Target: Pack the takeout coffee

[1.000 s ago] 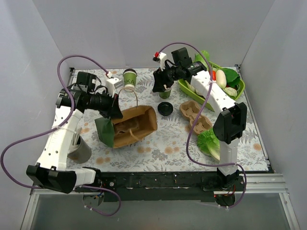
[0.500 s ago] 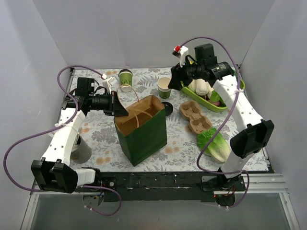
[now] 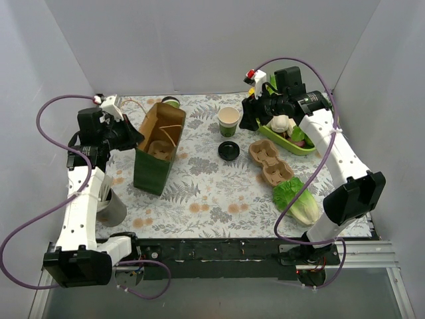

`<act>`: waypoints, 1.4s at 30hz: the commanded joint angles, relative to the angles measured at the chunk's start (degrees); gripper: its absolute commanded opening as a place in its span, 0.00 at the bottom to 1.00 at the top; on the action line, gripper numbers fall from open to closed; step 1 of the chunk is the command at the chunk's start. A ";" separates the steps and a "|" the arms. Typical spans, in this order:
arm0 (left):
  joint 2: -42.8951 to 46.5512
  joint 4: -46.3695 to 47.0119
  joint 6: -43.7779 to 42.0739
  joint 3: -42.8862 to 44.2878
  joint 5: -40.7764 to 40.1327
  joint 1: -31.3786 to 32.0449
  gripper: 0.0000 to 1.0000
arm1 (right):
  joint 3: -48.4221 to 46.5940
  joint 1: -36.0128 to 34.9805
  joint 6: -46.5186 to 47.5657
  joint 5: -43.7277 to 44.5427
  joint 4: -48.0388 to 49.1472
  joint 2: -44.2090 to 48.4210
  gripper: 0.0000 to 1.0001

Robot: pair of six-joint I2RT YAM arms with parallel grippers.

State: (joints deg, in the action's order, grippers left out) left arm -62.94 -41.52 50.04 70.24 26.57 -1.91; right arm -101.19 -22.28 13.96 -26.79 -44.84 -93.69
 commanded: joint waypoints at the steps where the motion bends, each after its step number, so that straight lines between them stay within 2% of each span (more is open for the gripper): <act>1: 0.45 -0.23 2.16 1.48 -14.61 -2.92 0.00 | -2.87 0.22 0.81 -0.19 0.28 -1.14 0.68; 8: 0.27 3.36 5.68 1.13 -17.86 -7.58 0.00 | -4.72 0.22 -0.33 -2.21 0.72 -4.04 0.68; 13: -0.08 5.66 7.18 1.13 -24.71 -10.21 0.00 | -6.65 0.22 -1.39 -3.54 0.72 -6.32 0.68; 21: -0.61 7.50 6.21 -3.09 -25.51 -12.41 0.00 | -7.36 0.14 -3.75 -6.35 2.21 -8.44 0.68; 23: -0.52 7.16 6.21 -3.00 -25.78 -12.41 0.11 | -8.67 -0.04 -4.72 -5.48 2.65 -9.49 0.68; 25: -0.34 6.63 6.03 -1.87 -25.95 -12.41 0.29 | -11.56 -0.92 -5.52 -3.90 3.00 -10.98 0.70; 27: -0.08 5.75 5.34 -0.90 -29.55 -12.41 0.42 | -13.33 -2.49 -6.39 0.67 3.70 -11.95 0.72; 32: 0.80 4.08 2.35 1.21 -35.44 -12.41 0.59 | -21.57 -7.15 -11.31 9.46 6.43 -18.53 0.94; 36: 2.38 3.90 -0.64 3.84 -36.15 -12.41 0.73 | -30.89 -11.89 -15.87 14.91 8.27 -28.27 0.98; 41: 4.66 2.94 -5.47 8.15 -34.48 -10.58 0.98 | -39.69 -16.91 -24.22 29.23 13.18 -38.13 0.98; 42: 5.45 2.76 -5.83 8.86 -34.39 -10.31 0.98 | -40.40 -18.13 -25.98 30.20 14.59 -40.50 0.98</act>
State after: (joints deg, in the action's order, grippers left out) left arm -61.84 -38.17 48.88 74.22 -7.22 -13.74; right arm -136.62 -37.06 -3.64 -7.81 -36.53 -128.49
